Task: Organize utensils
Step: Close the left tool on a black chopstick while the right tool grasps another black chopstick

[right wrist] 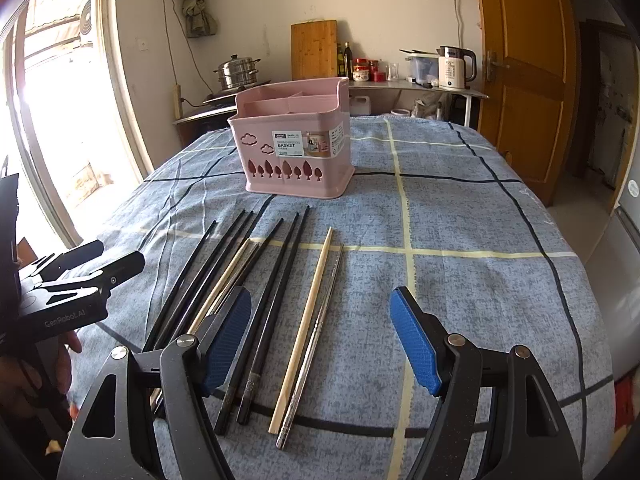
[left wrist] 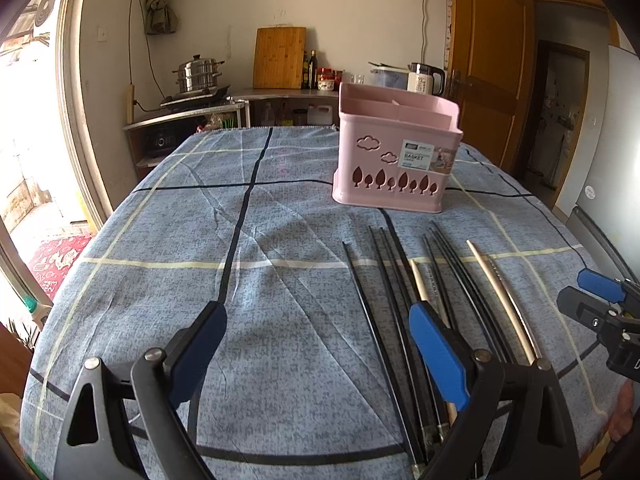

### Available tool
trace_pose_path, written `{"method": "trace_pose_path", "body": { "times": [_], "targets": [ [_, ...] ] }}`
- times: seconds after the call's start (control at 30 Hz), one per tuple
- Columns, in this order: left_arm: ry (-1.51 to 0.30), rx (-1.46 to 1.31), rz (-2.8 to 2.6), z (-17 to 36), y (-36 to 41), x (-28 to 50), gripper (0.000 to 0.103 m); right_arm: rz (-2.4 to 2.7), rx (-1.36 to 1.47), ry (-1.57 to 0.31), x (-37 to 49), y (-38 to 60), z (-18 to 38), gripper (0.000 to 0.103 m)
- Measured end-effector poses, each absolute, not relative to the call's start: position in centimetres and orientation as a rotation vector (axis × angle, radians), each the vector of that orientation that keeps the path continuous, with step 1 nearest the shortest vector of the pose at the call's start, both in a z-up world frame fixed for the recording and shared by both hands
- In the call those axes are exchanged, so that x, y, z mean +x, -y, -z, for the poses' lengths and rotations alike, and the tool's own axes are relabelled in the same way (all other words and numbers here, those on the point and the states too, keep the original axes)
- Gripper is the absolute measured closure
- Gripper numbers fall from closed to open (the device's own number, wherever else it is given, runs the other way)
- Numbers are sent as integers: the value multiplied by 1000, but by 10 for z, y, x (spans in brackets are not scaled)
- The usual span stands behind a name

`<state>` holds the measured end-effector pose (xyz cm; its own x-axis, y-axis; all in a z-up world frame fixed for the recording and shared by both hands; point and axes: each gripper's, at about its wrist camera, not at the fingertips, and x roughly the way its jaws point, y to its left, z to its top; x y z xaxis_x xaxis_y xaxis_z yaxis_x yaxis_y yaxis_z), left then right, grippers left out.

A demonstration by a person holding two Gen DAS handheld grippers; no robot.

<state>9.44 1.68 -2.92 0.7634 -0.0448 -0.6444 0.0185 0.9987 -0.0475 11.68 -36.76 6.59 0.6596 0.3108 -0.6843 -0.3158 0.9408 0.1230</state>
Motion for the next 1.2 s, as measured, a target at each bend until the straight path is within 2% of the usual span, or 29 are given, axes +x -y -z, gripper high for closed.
{"method": "trace_pose_path", "body": {
  "times": [0.07,0.17,0.23,0.4,0.5,0.67,0.83,1.0,1.2],
  "targets": [
    [-754,-59,44,34,-20,110,10,-359,-6,-797,128,365,-64,36],
    [-793,-46,47,40,-20,129,14,-369,-21,-822,145,358,-60,48],
    [-817,-58,62,43,-21,139,17,-367,-38,-847,157,353,-56,61],
    [-873,-75,86,51,-19,157,27,-382,-51,-905,183,345,-43,70],
    [-890,-77,91,54,-19,163,32,-395,-35,-927,193,341,-40,71],
    [-910,-62,87,58,-17,171,44,-436,-31,-951,208,329,-37,81],
    [-911,-37,83,58,-14,178,48,-443,-48,-989,226,317,-28,86],
    [-914,22,75,59,-6,179,50,-444,-75,-1016,235,308,-20,88],
    [-930,61,99,57,3,186,65,-433,-125,-1041,244,298,-20,89]
  ]
}}
